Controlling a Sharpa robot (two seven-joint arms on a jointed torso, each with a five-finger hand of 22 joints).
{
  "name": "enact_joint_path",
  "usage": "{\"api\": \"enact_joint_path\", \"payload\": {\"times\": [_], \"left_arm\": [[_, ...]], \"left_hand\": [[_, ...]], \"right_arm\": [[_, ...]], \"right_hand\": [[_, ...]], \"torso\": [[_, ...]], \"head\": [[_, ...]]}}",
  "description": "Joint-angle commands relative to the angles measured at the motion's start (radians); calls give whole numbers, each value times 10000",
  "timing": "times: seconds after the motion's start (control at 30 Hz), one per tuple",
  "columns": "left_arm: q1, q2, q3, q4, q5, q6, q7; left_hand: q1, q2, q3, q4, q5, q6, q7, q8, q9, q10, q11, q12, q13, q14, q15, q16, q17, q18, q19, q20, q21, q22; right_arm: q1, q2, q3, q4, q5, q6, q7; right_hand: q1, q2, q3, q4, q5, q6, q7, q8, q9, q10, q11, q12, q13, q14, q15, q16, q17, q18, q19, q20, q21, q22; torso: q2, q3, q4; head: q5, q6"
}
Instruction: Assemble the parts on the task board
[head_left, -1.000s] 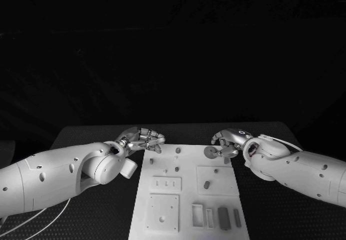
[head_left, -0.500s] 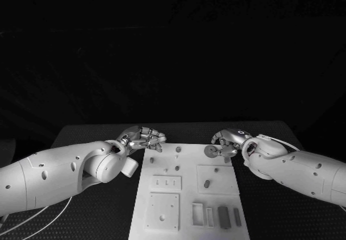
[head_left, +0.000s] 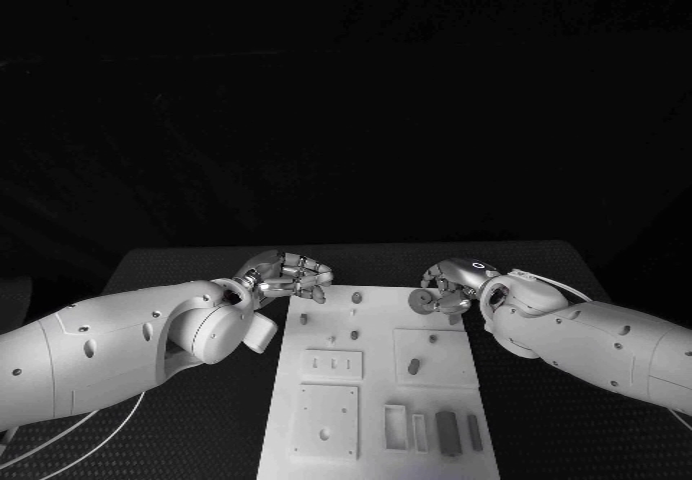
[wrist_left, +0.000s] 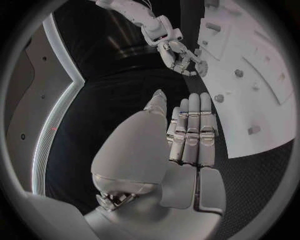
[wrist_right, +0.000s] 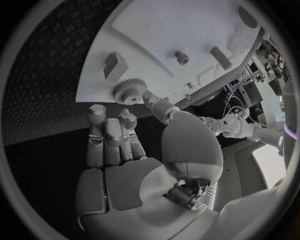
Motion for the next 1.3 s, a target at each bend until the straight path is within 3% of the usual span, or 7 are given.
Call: {"api": "enact_joint_path", "payload": {"times": [0.03,0.43,0.77,1.3], "left_arm": [[14,14,8,58,4,173,56],[14,1,8,68,4,182,54],[14,4,8,75,4,187,64],[14,-6,8,73,4,186,45]], "left_hand": [[-76,47,-58,4,-64,-42,40,-11,-9,48,11,-33,10,91,8,-39,11,165,3,-33,-42,-3],[-81,48,-56,2,-65,-42,42,-11,-10,48,11,-39,11,93,7,-48,21,165,3,-34,-47,-2],[-96,56,-54,6,-65,-43,43,-11,-11,49,13,-45,12,96,8,-57,30,163,5,-33,-50,-2],[-116,58,-52,2,-65,-46,43,-12,-14,45,16,-58,13,101,7,-75,49,163,8,-35,-57,1]], "right_arm": [[-33,39,-13,-70,1,219,127],[-94,148,-34,-289,-1,403,166],[-155,263,-64,-381,-25,609,154],[-245,376,-72,-440,-514,623,-101]], "right_hand": [[-45,56,-18,58,0,42,31,11,1,-115,46,56,-10,-64,-32,67,-15,608,-70,-15,-23,142],[-10,220,-68,-3,0,147,4,83,19,-117,21,102,-23,-68,-54,106,-22,608,-90,-26,3,160],[-130,581,-148,-2,0,406,-81,240,66,-134,-58,131,-59,-93,-122,132,-45,608,-137,-18,21,169],[-82,661,-171,-167,0,571,-160,336,89,-117,-136,155,-95,-94,-200,156,-69,608,-158,-33,50,171]], "torso": [[0,4,-3],[-6,5,-6],[0,11,11],[-7,8,-5]], "head": [[27,-21],[13,-65],[32,-100],[39,-107]]}}
